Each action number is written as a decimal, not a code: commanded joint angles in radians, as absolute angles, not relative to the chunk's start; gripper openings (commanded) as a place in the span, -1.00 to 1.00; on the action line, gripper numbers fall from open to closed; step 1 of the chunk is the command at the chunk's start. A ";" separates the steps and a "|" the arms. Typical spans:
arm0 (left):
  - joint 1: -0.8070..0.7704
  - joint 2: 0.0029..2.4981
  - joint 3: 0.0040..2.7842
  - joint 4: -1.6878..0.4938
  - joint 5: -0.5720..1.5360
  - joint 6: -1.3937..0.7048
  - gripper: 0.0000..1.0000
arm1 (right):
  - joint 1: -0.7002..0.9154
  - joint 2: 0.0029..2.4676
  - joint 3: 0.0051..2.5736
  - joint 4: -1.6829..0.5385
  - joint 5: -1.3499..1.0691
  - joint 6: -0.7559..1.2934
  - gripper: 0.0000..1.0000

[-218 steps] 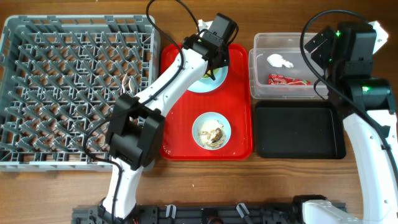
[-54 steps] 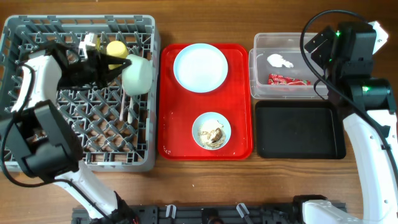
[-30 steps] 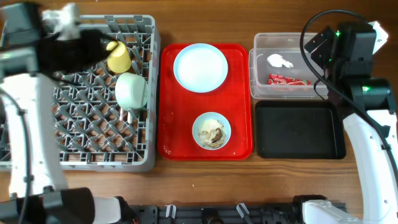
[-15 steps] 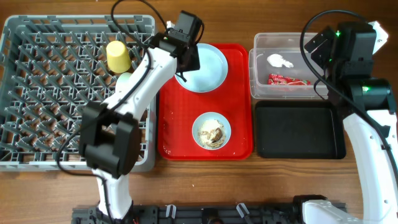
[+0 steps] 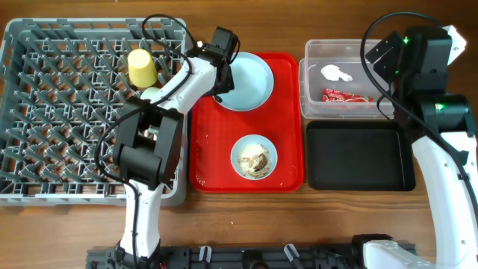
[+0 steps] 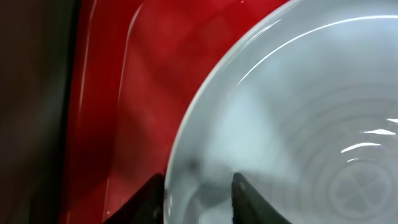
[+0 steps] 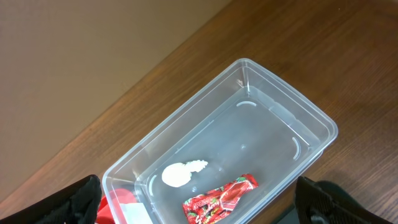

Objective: Sort waste into correct bins and load items into the dishwasher rack
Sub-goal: 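Reach the left gripper to the tray and grasp the light-blue plate, then carry the plate left and stand it upright in the grey rack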

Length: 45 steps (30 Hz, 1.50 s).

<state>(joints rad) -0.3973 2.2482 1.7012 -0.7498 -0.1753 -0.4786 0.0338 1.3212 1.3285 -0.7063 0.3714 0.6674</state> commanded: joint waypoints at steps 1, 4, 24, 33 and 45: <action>-0.397 2.267 1.700 -0.751 -0.165 -0.479 -0.92 | 0.033 1.330 1.324 -0.704 0.383 0.655 0.99; -0.397 2.143 1.722 -0.753 -0.165 -0.430 -0.92 | 0.033 1.330 1.324 -0.704 0.383 0.655 1.00; -0.039 1.627 1.716 -0.738 -0.996 0.312 -0.92 | 0.033 1.332 1.324 -0.704 0.383 0.655 0.99; -0.009 1.875 1.715 -0.522 -0.974 0.437 -0.92 | 0.033 1.332 1.324 -0.704 0.383 0.655 1.00; -0.011 1.901 1.691 -0.376 -0.852 0.693 -0.92 | 0.033 1.332 1.324 -0.704 0.383 0.655 1.00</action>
<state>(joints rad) -0.0135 1.8946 1.7061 -0.3870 -0.8959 0.6773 0.0338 1.3243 1.3285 -0.7067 0.3710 0.6674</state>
